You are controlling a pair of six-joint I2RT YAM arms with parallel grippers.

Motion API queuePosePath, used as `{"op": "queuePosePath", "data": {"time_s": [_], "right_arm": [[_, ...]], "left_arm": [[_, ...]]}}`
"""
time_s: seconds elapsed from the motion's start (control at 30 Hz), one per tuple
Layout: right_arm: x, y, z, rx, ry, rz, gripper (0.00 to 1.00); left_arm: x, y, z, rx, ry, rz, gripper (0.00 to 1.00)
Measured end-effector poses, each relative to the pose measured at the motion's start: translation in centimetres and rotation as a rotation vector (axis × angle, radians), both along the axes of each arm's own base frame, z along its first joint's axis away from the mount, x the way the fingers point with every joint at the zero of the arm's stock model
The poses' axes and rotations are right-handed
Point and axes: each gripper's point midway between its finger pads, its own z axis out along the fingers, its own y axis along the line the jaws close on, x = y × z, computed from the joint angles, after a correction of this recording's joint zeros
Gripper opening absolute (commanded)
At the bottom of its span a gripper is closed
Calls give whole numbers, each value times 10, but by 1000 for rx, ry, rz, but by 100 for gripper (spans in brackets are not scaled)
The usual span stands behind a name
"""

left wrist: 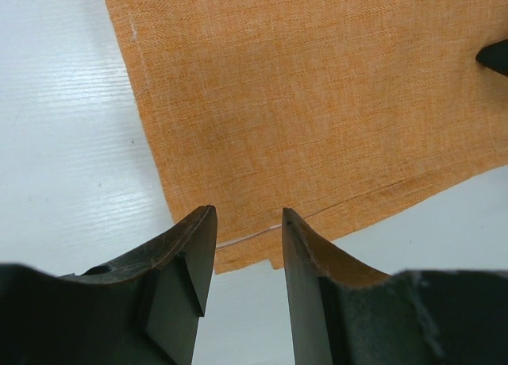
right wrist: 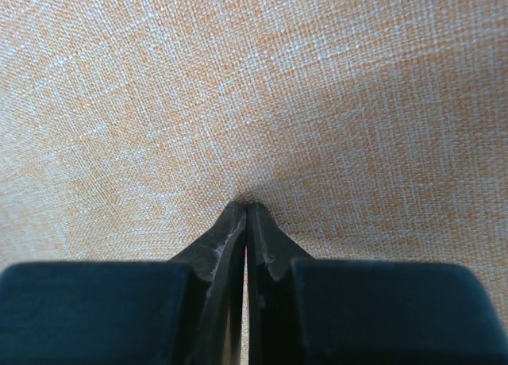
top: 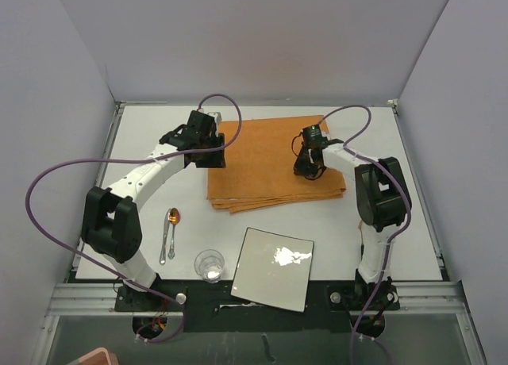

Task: Set the dinner table for one person
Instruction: Flatten out the napkin at the center of the board.

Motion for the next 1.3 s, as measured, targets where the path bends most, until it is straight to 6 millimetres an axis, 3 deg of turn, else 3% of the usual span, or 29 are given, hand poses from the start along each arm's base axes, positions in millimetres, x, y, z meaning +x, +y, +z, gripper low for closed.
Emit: {"op": "queuePosePath", "data": {"time_s": [0.13,0.4,0.57,0.7,0.83,0.9,1.03,1.23,1.3], "right_arm": [[-5,10,0,44,-1,-41,0],[-23,49,1,74,19,-10,0],[-31,44,9,1,29,19,0],[-15,36,40,-83,-53,74,0],[1,30,86,-131,-182,124,0],[1,26,95,-150,-205,141,0],[-3,22,77,-193,-160,182,0],[-22,17,2,-265,36,272,0],[-17,20,5,-265,23,291,0]], "left_arm": [[-1,-3,0,-17,7,2,37],[-8,-7,-10,-50,44,13,37],[-18,-5,-26,-48,87,35,36],[-24,-4,-34,-43,110,46,33],[-23,1,-37,-15,103,68,32],[-20,6,-37,8,88,87,32],[-16,16,-30,46,47,113,35],[-3,15,11,43,-73,53,46],[4,11,30,24,-131,18,46]]}}
